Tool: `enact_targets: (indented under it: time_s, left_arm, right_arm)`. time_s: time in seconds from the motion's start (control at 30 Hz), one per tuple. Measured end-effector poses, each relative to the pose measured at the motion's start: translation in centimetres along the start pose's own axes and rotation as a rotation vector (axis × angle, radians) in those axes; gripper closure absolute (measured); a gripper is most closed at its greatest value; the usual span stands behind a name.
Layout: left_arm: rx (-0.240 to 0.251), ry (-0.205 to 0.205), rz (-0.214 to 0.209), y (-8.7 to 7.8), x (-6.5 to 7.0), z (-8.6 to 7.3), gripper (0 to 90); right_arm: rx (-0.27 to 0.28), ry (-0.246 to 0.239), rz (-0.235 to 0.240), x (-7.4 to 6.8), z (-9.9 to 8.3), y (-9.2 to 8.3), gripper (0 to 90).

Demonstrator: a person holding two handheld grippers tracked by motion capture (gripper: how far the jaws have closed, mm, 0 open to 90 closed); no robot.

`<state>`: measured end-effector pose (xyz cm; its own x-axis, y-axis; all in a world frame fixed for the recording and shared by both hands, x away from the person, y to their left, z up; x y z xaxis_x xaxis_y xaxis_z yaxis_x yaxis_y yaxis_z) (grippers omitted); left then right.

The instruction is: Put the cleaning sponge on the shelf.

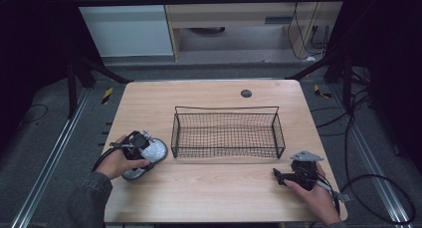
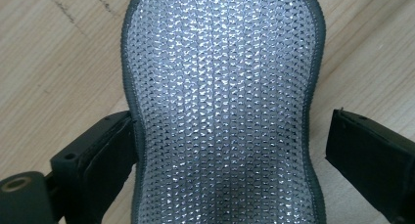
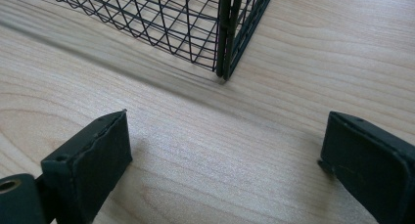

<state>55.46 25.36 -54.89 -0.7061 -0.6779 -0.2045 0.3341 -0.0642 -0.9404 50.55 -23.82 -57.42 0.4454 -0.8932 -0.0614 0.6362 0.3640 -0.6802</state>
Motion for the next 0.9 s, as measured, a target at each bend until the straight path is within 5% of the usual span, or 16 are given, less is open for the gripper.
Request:
enact_targets:
  time_s: [0.6, 0.9]
  left_arm:
    - [-0.022, -0.022, -0.011, 1.3, -0.5, -0.1, 3.4]
    - [-0.021, -0.064, -0.051, 1.7, -0.8, -0.3, 0.7]
  right_arm:
    - [0.002, -0.011, -0.002, 0.1, 0.0, 0.0, 4.6]
    - [0.001, -0.011, -0.002, 0.1, 0.0, 0.0, 4.6]
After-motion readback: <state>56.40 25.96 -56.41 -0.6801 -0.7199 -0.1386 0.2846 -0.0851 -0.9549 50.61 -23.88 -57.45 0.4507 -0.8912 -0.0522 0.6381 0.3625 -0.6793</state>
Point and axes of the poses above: each handheld gripper's, and its own axes: y roughly forward along the jaws, z roughly out of its top, x roughly to its right, the point moved 9 cm from there along y, roughly forward along the jaws, and after that the axes turned 5 degrees about z, right-handed, at the moved point
